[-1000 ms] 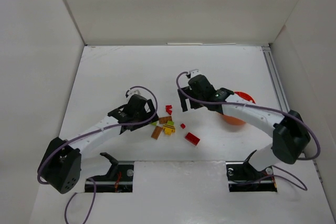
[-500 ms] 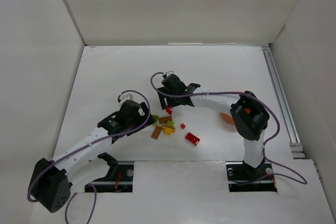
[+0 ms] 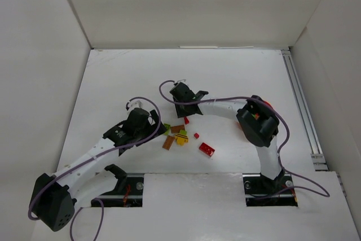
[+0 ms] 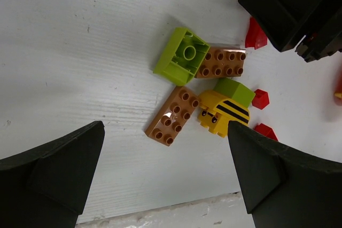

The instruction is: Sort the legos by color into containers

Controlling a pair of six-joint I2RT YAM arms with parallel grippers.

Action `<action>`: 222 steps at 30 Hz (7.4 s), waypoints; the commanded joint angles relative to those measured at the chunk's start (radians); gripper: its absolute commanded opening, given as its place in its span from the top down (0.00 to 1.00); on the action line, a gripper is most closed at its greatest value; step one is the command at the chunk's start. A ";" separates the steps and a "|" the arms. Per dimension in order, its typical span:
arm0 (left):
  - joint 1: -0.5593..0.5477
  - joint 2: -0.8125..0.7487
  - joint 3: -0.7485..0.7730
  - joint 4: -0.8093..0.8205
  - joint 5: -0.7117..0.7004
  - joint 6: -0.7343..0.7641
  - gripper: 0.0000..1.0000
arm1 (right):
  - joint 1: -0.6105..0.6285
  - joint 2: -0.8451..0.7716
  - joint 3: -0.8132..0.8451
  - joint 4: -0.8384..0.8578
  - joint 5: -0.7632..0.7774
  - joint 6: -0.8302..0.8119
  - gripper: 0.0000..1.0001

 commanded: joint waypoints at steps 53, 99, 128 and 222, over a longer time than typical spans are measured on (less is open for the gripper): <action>0.057 0.304 0.327 0.092 0.002 0.264 0.00 | -0.931 -1.082 -0.577 -0.379 -0.174 -0.231 0.56; -0.004 0.095 0.110 0.048 0.043 0.121 0.00 | 0.161 -0.463 -0.464 -0.125 -0.093 -0.366 0.39; -0.004 0.115 0.176 0.058 -0.006 0.161 0.00 | -0.319 -1.334 -0.589 -0.267 0.485 0.160 0.75; 0.043 0.066 0.061 0.051 0.057 0.081 0.00 | -0.028 -0.223 -0.324 0.351 -0.094 -0.308 0.46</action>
